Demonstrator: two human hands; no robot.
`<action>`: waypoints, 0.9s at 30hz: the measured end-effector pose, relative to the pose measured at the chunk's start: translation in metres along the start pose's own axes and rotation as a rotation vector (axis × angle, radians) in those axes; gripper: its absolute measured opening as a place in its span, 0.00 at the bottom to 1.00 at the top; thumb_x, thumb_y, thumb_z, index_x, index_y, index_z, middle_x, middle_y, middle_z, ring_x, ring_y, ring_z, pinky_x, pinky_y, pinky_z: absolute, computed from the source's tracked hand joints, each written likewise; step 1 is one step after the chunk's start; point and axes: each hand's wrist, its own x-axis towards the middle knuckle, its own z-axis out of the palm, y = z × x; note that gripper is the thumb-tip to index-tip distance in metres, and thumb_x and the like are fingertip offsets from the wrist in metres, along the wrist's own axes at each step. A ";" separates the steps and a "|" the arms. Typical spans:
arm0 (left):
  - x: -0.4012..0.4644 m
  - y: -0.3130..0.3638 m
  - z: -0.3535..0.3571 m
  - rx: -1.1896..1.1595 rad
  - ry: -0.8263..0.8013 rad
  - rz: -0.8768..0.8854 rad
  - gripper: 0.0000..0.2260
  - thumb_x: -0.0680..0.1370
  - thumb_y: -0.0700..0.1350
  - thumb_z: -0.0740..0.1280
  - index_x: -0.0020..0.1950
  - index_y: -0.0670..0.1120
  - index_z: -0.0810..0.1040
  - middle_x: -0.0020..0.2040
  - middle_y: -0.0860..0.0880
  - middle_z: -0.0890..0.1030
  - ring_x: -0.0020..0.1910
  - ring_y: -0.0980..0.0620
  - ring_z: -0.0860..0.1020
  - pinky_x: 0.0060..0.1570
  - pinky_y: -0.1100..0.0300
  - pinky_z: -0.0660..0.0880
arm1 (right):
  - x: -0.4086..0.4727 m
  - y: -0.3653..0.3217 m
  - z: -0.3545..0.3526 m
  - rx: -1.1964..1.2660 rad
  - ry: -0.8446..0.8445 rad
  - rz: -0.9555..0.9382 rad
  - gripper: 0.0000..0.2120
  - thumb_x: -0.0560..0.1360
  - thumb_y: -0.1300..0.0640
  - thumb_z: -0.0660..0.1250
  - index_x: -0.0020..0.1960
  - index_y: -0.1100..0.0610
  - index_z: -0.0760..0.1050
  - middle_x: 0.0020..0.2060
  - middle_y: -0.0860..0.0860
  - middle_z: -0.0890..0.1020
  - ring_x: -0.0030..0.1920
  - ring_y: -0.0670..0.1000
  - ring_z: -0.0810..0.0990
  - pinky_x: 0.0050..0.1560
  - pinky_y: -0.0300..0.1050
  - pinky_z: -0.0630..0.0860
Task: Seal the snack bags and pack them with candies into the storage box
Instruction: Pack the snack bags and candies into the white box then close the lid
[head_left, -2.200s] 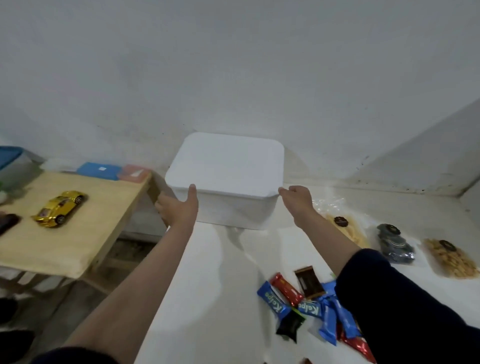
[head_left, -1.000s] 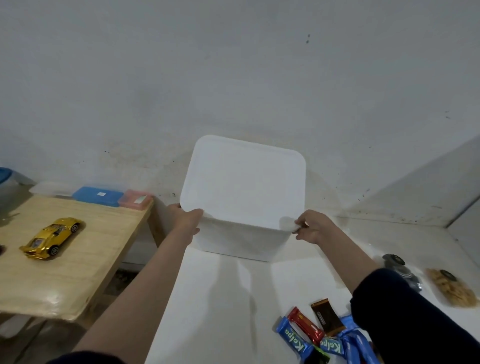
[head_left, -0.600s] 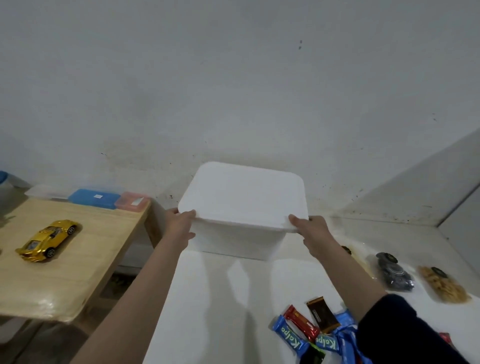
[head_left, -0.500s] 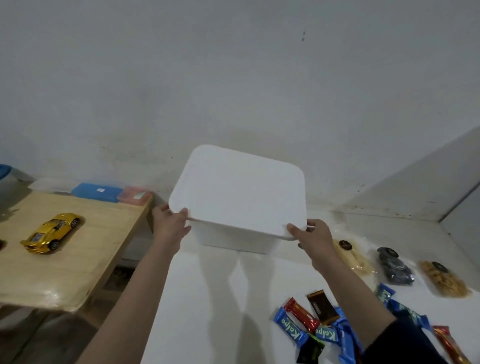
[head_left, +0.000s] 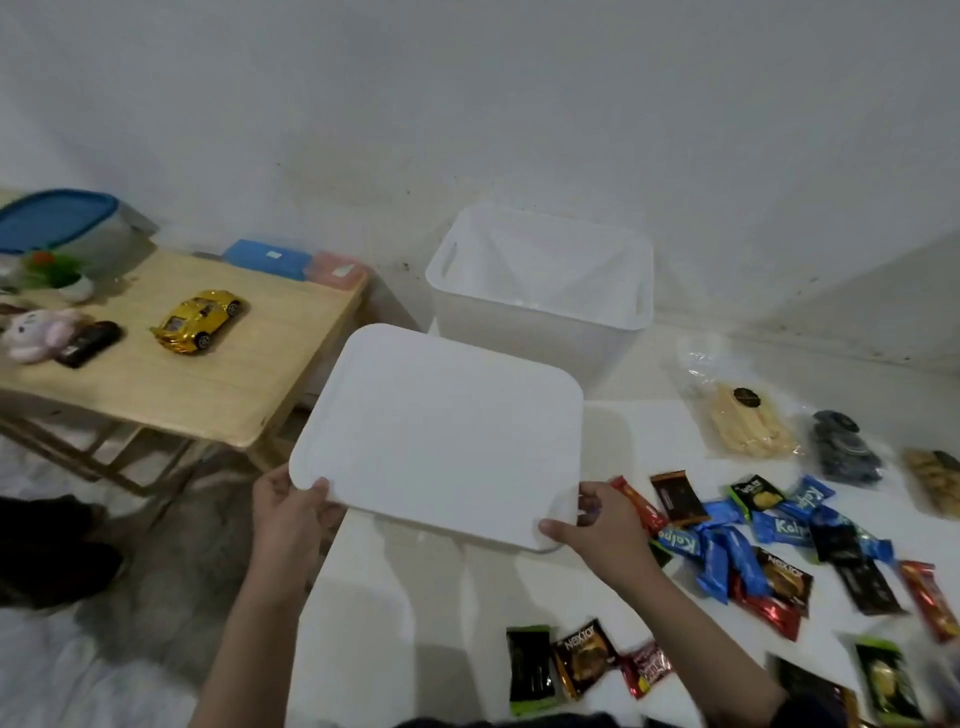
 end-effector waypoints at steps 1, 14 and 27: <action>0.001 -0.009 -0.006 0.033 -0.002 -0.007 0.15 0.78 0.31 0.61 0.64 0.33 0.67 0.61 0.37 0.75 0.55 0.38 0.79 0.42 0.52 0.79 | -0.001 0.007 0.004 -0.021 -0.028 0.035 0.24 0.62 0.57 0.80 0.54 0.56 0.75 0.48 0.50 0.81 0.47 0.48 0.81 0.45 0.42 0.77; 0.012 -0.079 -0.009 0.998 0.189 -0.061 0.17 0.74 0.45 0.68 0.59 0.38 0.75 0.61 0.35 0.71 0.61 0.37 0.68 0.60 0.50 0.69 | 0.002 0.047 0.035 -0.299 -0.042 0.201 0.23 0.68 0.55 0.75 0.58 0.62 0.73 0.57 0.58 0.77 0.53 0.54 0.78 0.46 0.41 0.74; -0.010 -0.087 0.022 1.055 0.286 -0.015 0.23 0.75 0.43 0.67 0.65 0.35 0.67 0.65 0.36 0.65 0.57 0.34 0.71 0.58 0.43 0.71 | -0.008 0.056 0.023 -0.279 -0.028 0.118 0.14 0.73 0.54 0.69 0.56 0.58 0.72 0.47 0.48 0.75 0.47 0.47 0.73 0.39 0.35 0.70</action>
